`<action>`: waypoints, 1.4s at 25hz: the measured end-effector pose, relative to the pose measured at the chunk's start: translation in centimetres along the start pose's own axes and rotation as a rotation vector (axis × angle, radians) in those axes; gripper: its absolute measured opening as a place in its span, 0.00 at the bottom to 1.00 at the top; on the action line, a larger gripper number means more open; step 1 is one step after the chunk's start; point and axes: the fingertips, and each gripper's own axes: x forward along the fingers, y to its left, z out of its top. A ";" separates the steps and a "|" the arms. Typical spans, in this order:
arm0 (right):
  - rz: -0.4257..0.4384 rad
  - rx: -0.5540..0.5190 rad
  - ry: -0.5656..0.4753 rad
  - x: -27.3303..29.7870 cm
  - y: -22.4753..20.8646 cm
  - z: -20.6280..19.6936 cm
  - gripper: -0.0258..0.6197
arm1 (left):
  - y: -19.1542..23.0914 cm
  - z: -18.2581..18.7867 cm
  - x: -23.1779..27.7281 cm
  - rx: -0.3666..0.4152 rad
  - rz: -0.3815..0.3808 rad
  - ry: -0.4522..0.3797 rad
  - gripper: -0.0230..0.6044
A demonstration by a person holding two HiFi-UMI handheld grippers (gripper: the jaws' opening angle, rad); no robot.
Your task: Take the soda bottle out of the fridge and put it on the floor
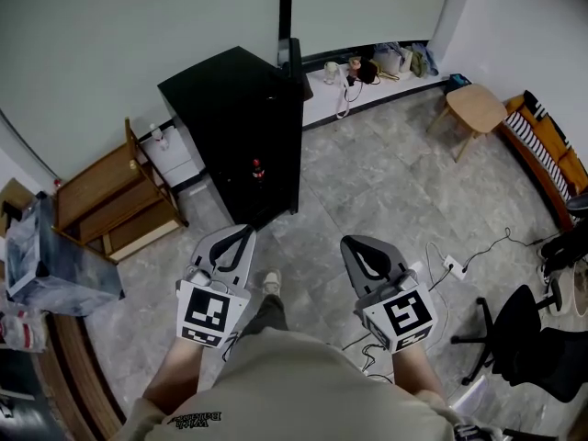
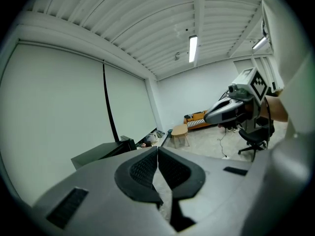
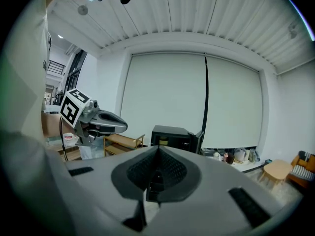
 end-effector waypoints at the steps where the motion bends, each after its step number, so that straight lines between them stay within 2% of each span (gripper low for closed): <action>1: 0.001 -0.002 0.003 0.8 -0.3 -0.2 0.04 | 0.5 -0.3 0.6 -0.003 -0.002 0.002 0.05; 11: 0.018 0.033 0.053 10.0 -3.9 -0.7 0.04 | 6.6 -2.3 8.1 -0.029 -0.032 0.036 0.05; 21: -0.003 0.074 0.107 20.7 -9.1 0.5 0.04 | 15.0 -3.8 17.3 -0.008 -0.084 0.080 0.05; 28: -0.025 0.082 0.136 28.3 -12.1 0.6 0.04 | 19.9 -6.2 23.1 -0.002 -0.131 0.105 0.05; 30: -0.018 0.116 0.137 30.2 -12.9 0.3 0.04 | 21.0 -7.0 24.6 0.001 -0.135 0.114 0.05; 33: 0.012 0.245 0.126 32.1 -14.2 -0.7 0.04 | 21.7 -8.1 26.2 -0.017 -0.138 0.144 0.05; 35: 0.007 0.246 0.155 33.0 -15.0 -1.7 0.04 | 21.8 -8.7 27.1 -0.029 -0.141 0.163 0.05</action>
